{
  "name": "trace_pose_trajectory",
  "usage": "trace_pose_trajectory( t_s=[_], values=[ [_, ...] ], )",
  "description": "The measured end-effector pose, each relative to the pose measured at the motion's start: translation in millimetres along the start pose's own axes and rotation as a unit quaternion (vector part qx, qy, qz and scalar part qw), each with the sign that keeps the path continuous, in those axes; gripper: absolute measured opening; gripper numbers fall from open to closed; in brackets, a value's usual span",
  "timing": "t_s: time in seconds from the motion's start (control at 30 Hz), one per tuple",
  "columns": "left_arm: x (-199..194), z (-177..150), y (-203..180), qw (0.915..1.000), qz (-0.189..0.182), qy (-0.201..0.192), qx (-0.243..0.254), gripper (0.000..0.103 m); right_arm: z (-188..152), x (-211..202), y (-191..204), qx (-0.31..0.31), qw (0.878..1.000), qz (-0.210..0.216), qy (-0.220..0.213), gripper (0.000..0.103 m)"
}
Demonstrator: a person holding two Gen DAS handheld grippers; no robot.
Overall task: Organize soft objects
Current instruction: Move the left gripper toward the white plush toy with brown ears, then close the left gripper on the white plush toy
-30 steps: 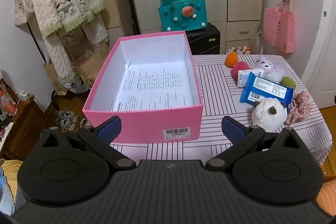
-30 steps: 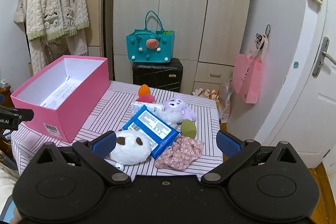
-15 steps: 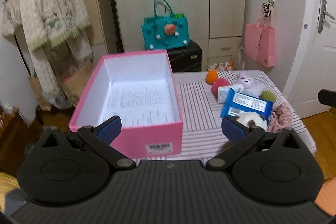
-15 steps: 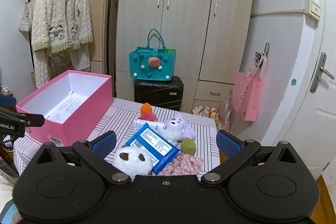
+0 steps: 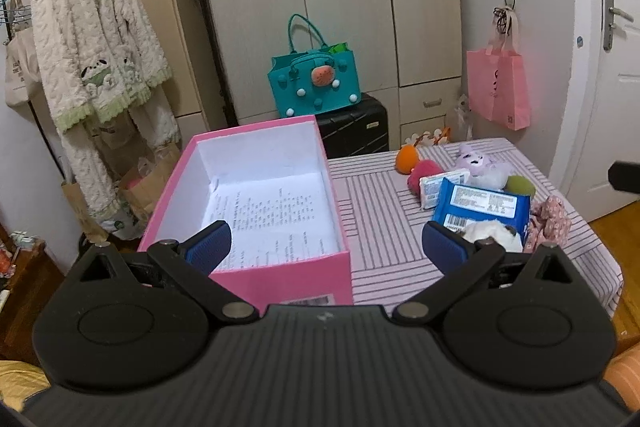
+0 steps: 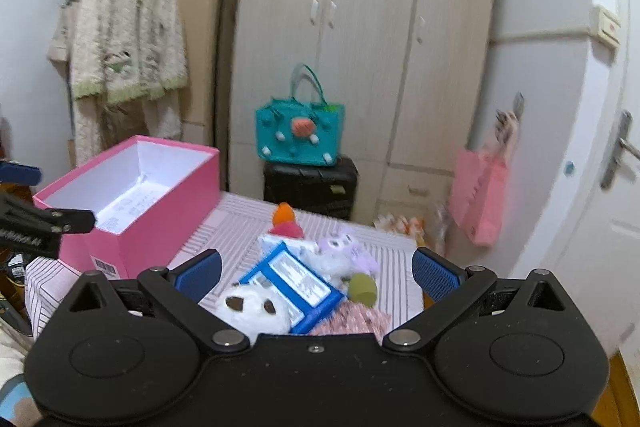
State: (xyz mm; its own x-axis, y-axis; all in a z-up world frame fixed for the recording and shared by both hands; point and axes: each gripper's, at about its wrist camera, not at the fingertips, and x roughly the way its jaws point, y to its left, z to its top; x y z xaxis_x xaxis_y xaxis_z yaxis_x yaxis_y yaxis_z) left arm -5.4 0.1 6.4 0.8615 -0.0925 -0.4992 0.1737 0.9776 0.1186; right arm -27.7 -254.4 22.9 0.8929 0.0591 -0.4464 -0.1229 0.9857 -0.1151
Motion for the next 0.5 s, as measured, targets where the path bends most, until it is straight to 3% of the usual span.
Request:
trace_pose_trajectory(
  t_s=[0.13,0.27,0.43,0.5],
  values=[
    [19.2,-1.3,1.9,0.9997,-0.016,0.002,-0.017,0.103,-14.1,13.5,0.3,-0.015,1.0,0.006,-0.013,0.103],
    [38.8,-2.3,-1.2,0.999,-0.041,0.007,-0.018,0.103,-30.4,36.0,0.9,-0.016,0.999,0.046,0.0,0.103],
    [59.5,-5.9,-15.1,0.9973,-0.073,0.013,0.002,0.103,-51.3,58.3,-13.1,0.031,0.987,0.16,-0.011,0.103],
    [67.9,-8.2,-20.2,0.9943,-0.104,0.024,-0.002,0.103,-58.8,66.1,-10.0,0.015,0.984,0.18,-0.014,0.103]
  ],
)
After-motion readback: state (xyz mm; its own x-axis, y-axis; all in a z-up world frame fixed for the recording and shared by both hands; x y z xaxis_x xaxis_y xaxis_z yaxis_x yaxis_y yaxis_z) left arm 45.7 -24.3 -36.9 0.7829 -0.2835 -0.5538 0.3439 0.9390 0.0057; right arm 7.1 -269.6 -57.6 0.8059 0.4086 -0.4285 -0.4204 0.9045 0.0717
